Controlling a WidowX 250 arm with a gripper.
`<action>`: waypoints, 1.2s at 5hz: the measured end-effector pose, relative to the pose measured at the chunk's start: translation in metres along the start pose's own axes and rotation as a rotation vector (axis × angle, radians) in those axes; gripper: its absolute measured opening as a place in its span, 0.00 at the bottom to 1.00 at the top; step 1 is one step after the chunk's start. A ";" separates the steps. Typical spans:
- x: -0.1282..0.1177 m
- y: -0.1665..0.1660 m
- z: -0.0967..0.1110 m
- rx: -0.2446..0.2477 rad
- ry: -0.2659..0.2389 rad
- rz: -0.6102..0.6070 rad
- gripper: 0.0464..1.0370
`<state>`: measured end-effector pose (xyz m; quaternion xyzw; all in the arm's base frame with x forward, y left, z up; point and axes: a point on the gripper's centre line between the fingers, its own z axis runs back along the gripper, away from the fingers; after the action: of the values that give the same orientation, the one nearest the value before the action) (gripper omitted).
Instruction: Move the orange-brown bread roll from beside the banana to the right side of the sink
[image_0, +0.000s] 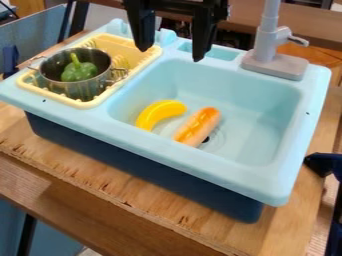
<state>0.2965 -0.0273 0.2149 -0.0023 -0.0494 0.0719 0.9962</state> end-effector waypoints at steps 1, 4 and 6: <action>0.001 0.000 -0.008 0.008 0.025 0.000 0.96; 0.028 0.012 -0.062 -0.012 0.104 0.010 0.96; 0.036 0.007 -0.092 -0.037 0.156 -0.014 0.96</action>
<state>0.3396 -0.0146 0.1264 -0.0258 0.0273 0.0634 0.9973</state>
